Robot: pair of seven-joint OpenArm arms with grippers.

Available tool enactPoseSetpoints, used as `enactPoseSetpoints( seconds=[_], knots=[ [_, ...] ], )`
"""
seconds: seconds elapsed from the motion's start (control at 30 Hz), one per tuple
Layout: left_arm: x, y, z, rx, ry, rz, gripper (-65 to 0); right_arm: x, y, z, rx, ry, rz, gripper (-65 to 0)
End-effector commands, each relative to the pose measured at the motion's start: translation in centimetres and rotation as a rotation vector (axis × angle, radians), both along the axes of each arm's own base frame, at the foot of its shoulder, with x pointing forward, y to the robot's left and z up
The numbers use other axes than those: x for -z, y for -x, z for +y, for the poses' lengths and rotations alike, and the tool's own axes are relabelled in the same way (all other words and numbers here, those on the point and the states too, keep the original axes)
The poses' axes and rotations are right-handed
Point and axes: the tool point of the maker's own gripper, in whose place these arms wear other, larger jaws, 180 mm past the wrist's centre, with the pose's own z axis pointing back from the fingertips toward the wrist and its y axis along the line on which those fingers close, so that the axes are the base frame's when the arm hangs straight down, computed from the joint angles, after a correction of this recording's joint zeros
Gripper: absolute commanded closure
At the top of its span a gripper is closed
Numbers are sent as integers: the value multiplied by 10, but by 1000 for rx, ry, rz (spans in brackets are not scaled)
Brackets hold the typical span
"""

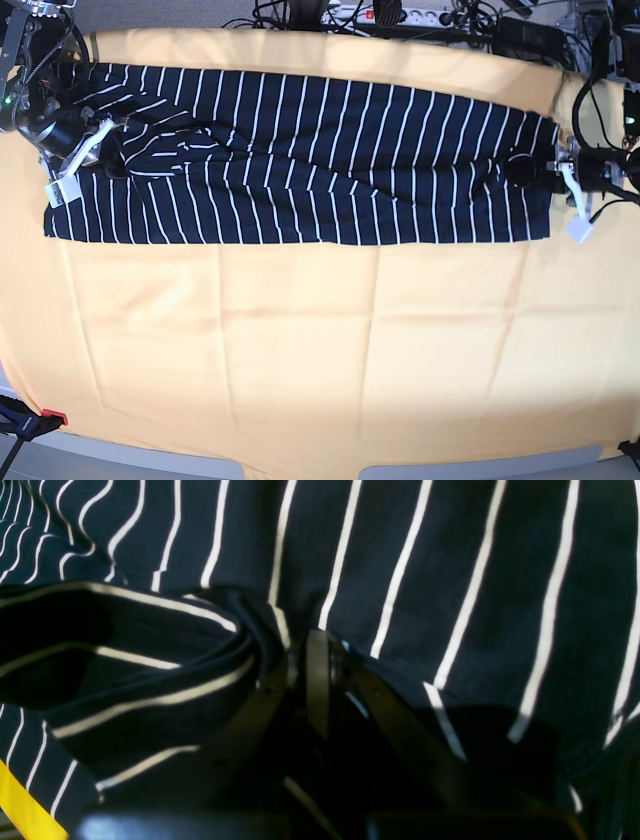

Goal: Fold the T-shirt properly
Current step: 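Lift the hem end with the left gripper and fold it toward the right gripper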

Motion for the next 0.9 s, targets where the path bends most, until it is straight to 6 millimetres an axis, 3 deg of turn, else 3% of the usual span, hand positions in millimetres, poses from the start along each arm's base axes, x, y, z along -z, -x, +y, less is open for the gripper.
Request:
enactPoseSetpoints(
  seconds=[0.0, 0.17, 0.53, 0.63, 0.87],
  knots=[
    [-21, -13, 3, 7, -6, -60, 0, -11, -7, -3, -6, 7, -41, 0],
    [-40, -15, -29, 121, -3, -139, 0, -11, -7, -3, -6, 6, -43, 0],
    [-105, -5, -151, 359, 168, -464, 0, -10, -6, -4, -7, 13, -38, 0],
    [-117, -8, -173, 346, 260, -538, 0, -10, -6, -3, -6, 11, -37, 0],
    [-110, -12, -212, 280, 450, -516, 0, -9, -6, -3, -7, 12, -34, 0]
  ],
)
